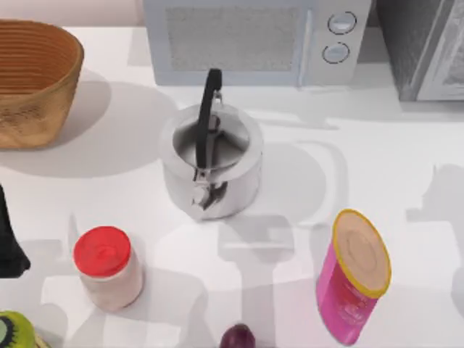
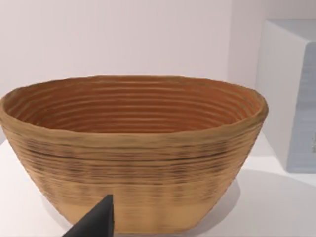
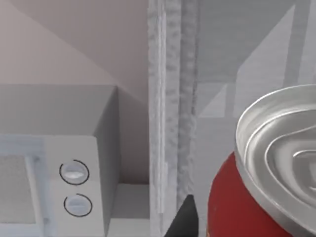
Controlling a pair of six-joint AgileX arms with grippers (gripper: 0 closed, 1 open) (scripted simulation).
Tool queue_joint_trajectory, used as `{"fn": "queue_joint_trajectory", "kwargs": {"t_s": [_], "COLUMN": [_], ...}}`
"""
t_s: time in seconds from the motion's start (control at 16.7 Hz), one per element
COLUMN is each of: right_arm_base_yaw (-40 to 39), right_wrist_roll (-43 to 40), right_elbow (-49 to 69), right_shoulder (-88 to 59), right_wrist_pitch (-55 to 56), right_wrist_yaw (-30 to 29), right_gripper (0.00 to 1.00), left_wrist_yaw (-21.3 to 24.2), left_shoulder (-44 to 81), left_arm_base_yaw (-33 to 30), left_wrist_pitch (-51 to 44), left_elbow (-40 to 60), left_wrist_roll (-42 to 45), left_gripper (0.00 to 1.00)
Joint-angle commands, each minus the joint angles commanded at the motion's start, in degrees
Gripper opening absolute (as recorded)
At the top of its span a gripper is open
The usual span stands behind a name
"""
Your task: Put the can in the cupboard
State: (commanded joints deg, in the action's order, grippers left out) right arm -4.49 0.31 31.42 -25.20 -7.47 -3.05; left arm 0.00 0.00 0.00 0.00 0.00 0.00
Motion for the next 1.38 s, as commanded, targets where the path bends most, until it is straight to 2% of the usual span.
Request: {"fn": "queue_joint_trajectory", "kwargs": {"t_s": [0.48,0.72,0.96,1.38], "right_arm_base_yaw": [-3.6,-5.2,-6.1,-5.9], "right_wrist_roll": [0.2,0.5,0.7,0.8], "right_elbow": [43.7,60.3,68.2,69.2], "right_shoulder": [-32.7,-44.6,-50.6,-51.4], "right_wrist_pitch": [-10.7,-14.6,-16.5,-16.7], "right_wrist_yaw": [-5.5,-7.4,-8.1,-8.0], "right_gripper": [0.0,0.0,0.0,0.0], "left_wrist_yaw": [0.0,0.0,0.0,0.0], "left_shoulder": [0.0,0.0,0.0,0.0], "left_arm_base_yaw": [0.0,0.0,0.0,0.0], "left_wrist_pitch": [0.0,0.0,0.0,0.0], "left_elbow": [0.0,0.0,0.0,0.0], "left_wrist_roll": [0.0,0.0,0.0,0.0], "left_gripper": [1.0,1.0,1.0,1.0]}}
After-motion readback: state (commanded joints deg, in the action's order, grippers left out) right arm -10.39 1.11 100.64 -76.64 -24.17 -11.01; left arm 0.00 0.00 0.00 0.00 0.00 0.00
